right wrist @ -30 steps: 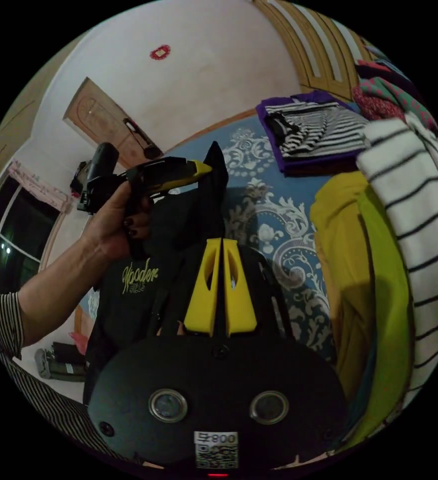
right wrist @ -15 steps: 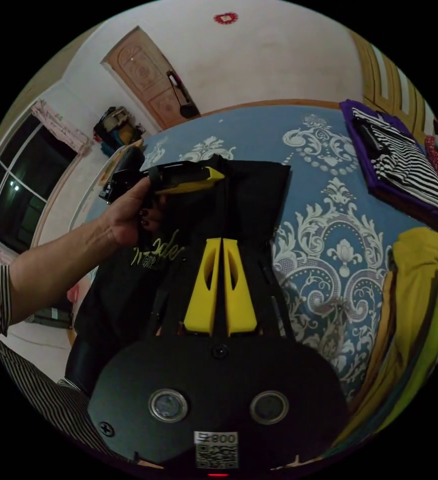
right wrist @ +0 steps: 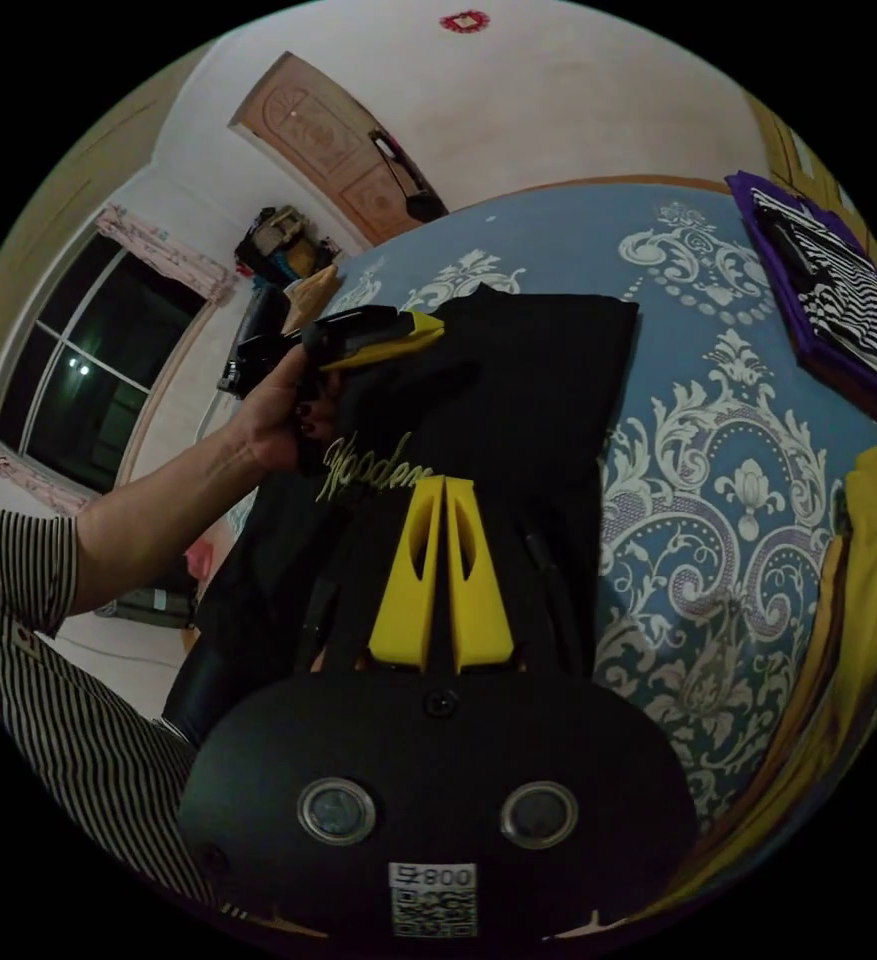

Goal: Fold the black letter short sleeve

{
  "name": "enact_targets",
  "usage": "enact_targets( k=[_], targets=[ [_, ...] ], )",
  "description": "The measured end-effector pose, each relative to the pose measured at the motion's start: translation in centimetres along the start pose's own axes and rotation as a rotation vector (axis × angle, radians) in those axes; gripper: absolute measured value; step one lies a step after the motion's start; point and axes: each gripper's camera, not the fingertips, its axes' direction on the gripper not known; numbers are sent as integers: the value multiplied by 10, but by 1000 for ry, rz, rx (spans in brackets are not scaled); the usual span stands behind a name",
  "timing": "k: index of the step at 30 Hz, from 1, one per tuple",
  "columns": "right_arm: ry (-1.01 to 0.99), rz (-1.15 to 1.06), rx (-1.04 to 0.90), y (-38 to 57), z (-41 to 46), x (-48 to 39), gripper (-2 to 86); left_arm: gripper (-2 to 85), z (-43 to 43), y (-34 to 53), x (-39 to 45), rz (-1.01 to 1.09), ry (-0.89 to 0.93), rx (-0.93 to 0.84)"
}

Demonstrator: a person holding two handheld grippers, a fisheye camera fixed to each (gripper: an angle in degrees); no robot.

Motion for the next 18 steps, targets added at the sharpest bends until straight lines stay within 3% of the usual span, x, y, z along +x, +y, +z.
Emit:
enact_targets(
  k=[7, 11, 14, 18],
  targets=[
    [125, 181, -33, -28, 32, 4, 1, 8, 13, 25, -18, 69, -165, -228],
    [100, 167, 39, -44, 38, -19, 0, 4, -15, 41, -26, 82, -129, -165],
    [180, 157, -59, -63, 66, -34, 0, 3, -23, 59, -39, 103, -189, -253],
    [139, 165, -19, -85, 80, -59, 1, 2, -69, 85, -57, 100, -136, -173]
  ],
)
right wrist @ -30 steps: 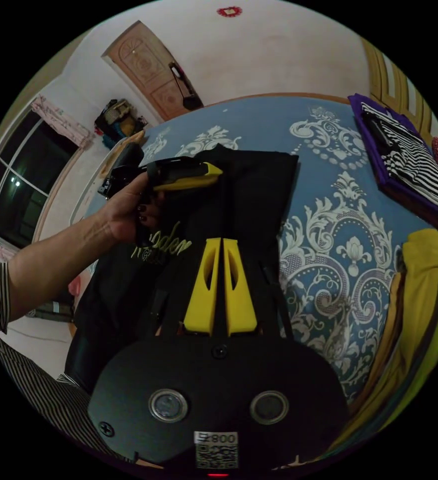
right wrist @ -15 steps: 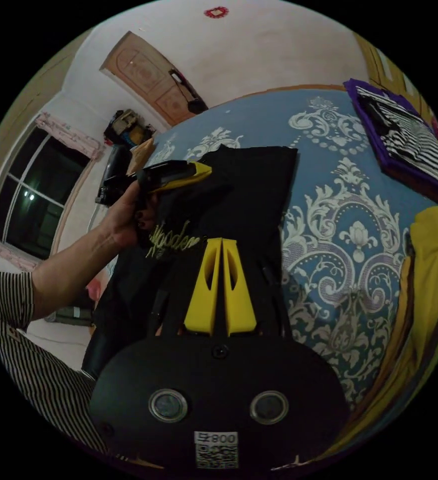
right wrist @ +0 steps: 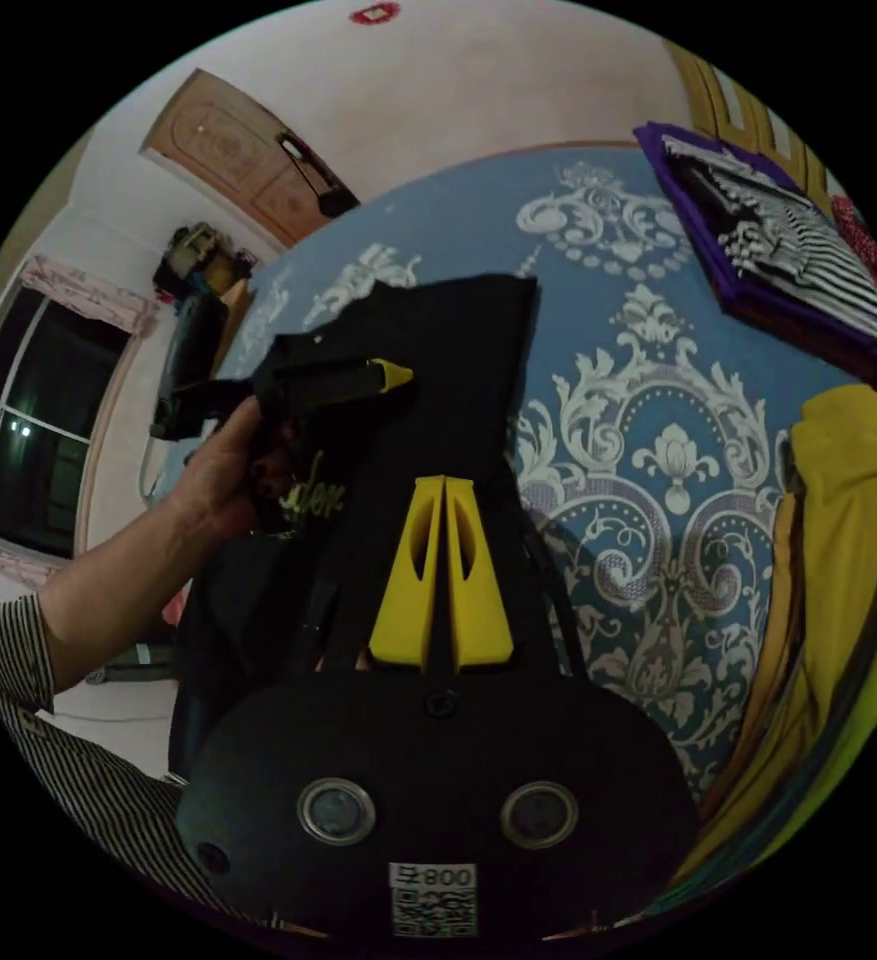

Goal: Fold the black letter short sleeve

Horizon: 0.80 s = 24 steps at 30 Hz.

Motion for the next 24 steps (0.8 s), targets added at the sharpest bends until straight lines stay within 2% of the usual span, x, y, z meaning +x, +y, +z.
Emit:
enact_targets(
  k=[2, 5, 8, 11, 15, 19, 24],
  targets=[
    [13, -47, 50, -9, 1, -22, 1, 2, -18, 21, -8, 12, -3, 14],
    [74, -96, -3, -35, 26, -52, 0, 3, -52, 66, -28, 4, 36, 42],
    [167, -88, -90, -59, 58, -67, 0, 6, -101, 122, -54, -45, -1, 98],
    [98, -33, -63, -68, 68, -78, 0, 14, -166, 190, -92, -173, -81, 216],
    [93, -12, 4, -78, 76, -115, 1, 49, -252, 296, -154, -459, -213, 372],
    [45, -107, 22, -97, 92, -173, 2, 81, -306, 388, -205, -728, -212, 541],
    [-69, -315, -50, -130, 141, -285, 9, 83, -333, 445, -250, -813, -122, 590]
  ],
)
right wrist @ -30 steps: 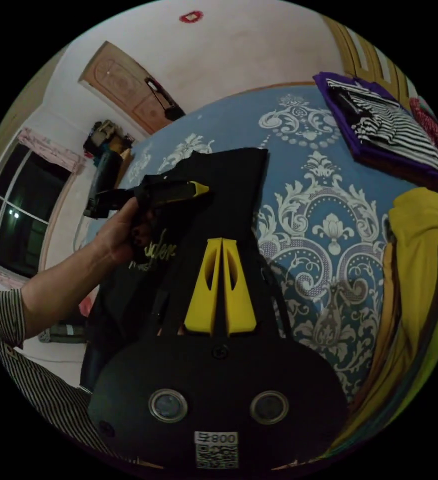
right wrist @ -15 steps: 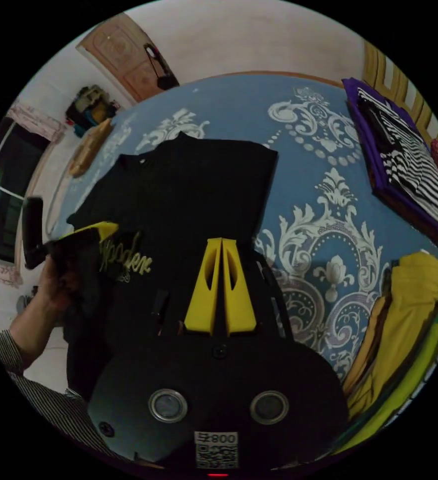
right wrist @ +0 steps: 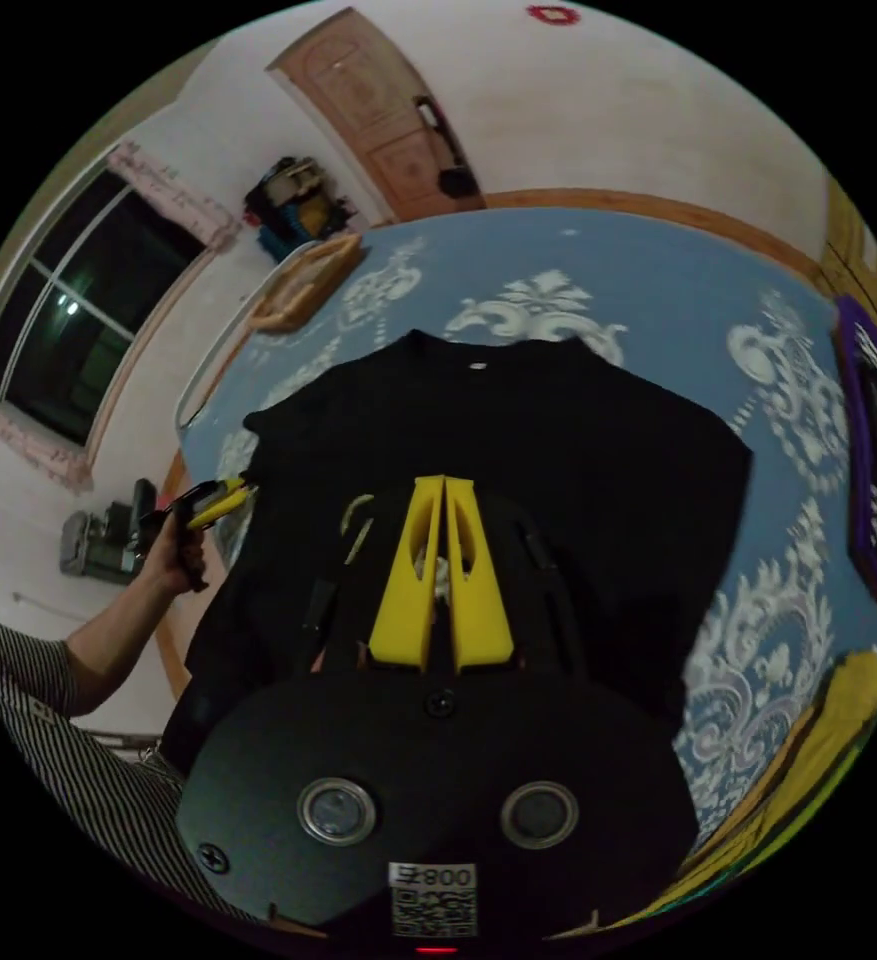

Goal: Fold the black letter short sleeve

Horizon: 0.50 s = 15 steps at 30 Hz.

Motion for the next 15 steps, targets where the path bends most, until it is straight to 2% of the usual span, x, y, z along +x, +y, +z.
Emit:
enact_targets(
  k=[3, 10, 15],
  targets=[
    [-80, -135, -53, -40, 37, -59, 21, 79, -18, -5, -33, -49, 95, 21],
    [-99, -387, -191, -128, 128, -192, 55, 45, -57, -2, -99, -167, 283, 105],
    [-71, -506, -272, -185, 193, -276, 63, 23, -83, 3, -123, -112, 269, 102]
  ],
)
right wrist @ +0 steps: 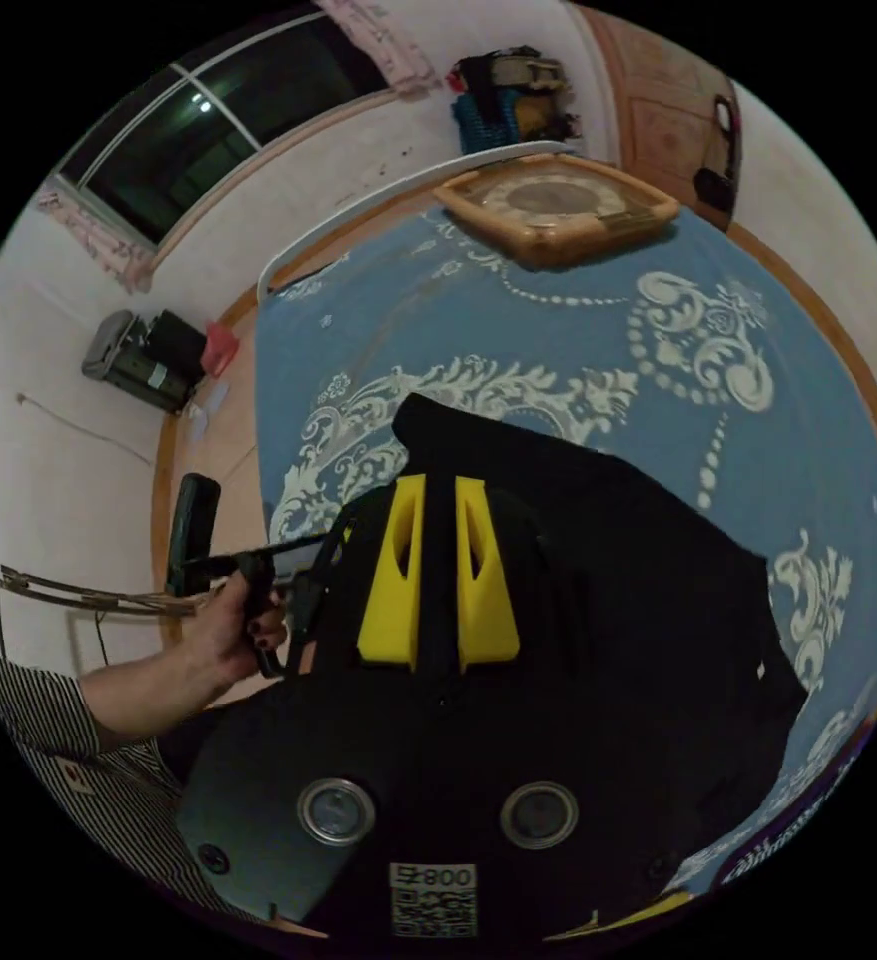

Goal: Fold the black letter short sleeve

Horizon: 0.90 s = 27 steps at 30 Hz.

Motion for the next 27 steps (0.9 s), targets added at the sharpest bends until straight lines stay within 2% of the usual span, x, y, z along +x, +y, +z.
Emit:
enact_targets(
  k=[12, 19, 22, 27],
  targets=[
    [123, -90, -196, -126, 91, -45, 83, 14, -51, 19, -11, 171, -103, -59],
    [245, -109, -205, -155, 104, -46, 29, 12, -66, 30, -3, 218, -137, -66],
    [144, -53, -187, -165, 95, -27, 15, 12, -71, 35, 8, 268, -148, -61],
    [-146, 86, -2, -162, 39, 31, 8, 10, -76, 46, 41, 427, -176, -51]
  ],
)
